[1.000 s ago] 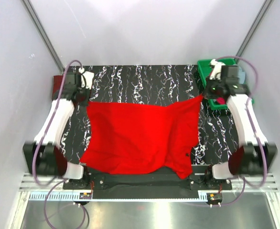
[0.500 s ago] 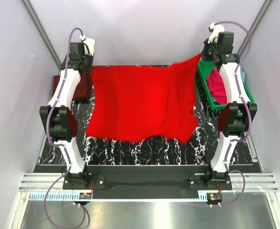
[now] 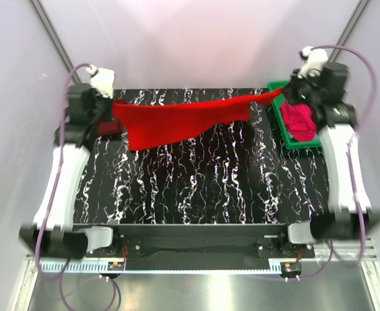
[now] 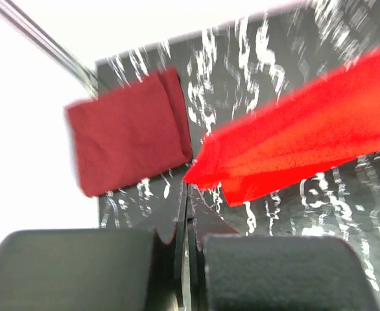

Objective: Fold and stack the t-shirts
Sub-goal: Flatten the tshirt out

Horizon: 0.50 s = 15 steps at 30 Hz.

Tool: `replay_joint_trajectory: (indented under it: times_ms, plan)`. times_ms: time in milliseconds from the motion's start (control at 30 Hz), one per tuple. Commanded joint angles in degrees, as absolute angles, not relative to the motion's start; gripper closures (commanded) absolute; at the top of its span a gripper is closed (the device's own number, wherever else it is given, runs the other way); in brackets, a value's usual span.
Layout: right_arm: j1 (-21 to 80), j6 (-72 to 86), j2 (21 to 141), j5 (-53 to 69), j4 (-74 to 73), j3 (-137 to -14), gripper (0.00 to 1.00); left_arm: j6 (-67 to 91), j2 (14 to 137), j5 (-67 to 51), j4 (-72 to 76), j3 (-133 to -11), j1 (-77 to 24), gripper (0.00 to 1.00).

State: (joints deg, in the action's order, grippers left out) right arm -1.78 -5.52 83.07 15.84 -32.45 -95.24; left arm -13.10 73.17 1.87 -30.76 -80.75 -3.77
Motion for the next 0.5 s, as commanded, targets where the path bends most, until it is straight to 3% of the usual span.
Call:
replay_joint_trajectory:
  times_ms: [0, 133, 300, 467]
  plan:
    - [-2.1, -8.3, 62.1, 21.6, -38.0, -92.7, 1.00, -13.8, 59.5, 3.0, -30.1, -80.9, -3.8, 1.00]
    - [-2.1, -10.1, 52.2, 20.1, -44.5, -100.4, 1.00, -16.0, 48.9, 5.8, -30.9, -85.1, -4.0, 1.00]
    - [-2.1, -13.6, 59.8, 5.3, -43.7, -115.2, 1.00, -20.2, 54.1, 13.4, -31.7, -100.0, -4.3, 1.00]
    - [-2.1, -17.0, 61.6, 4.0, -30.9, -108.4, 1.00, -23.3, 58.1, 13.5, -24.2, -99.1, -4.3, 1.00]
